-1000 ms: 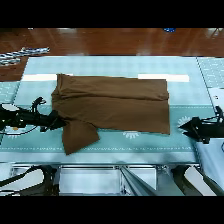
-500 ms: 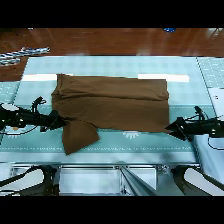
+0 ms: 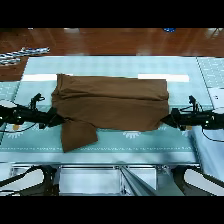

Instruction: Fold the shirts.

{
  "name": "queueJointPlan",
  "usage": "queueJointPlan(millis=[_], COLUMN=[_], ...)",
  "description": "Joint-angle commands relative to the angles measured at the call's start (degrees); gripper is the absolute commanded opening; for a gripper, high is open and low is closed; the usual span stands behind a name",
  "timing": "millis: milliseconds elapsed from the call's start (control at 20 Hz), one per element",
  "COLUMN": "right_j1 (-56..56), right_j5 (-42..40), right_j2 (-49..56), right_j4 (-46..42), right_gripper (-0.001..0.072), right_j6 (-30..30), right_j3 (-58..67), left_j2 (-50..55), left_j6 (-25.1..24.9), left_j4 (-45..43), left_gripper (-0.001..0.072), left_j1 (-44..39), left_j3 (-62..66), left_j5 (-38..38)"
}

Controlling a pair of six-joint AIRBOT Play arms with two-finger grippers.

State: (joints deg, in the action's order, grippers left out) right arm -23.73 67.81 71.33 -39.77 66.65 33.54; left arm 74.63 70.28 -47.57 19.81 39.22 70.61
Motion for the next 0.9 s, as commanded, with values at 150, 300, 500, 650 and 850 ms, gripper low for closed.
queueJointPlan(millis=[150, 300, 500, 650, 850], right_j1=[0.4, 0.4, 0.4, 0.4, 0.4], right_j5=[1.4, 0.6, -0.2, -0.8, -1.0], right_j2=[1.4, 6.8, 14.9, 20.7, 26.8], right_j4=[1.0, 5.4, 7.0, 9.2, 10.1], right_gripper=[0.0023, 0.0022, 0.0023, 0.0023, 0.0023], right_j6=[2.7, 2.9, 3.1, 2.4, 2.1], right_j3=[13.5, 20.4, 28.3, 33.2, 38.2], left_j2=[1.6, 8.5, 21.2, 31.0, 40.8], left_j6=[3.0, 6.6, 11.5, 15.9, 19.6], left_j4=[0.8, 0.9, 0.9, 0.9, 1.0], left_gripper=[0.0019, 0.0019, 0.0019, 0.0019, 0.0019], left_j1=[1.2, -1.2, -5.5, -7.7, -8.5], left_j3=[16.9, 27.4, 42.6, 54.0, 66.8], left_j5=[1.0, 1.0, 1.0, 1.2, 2.8])
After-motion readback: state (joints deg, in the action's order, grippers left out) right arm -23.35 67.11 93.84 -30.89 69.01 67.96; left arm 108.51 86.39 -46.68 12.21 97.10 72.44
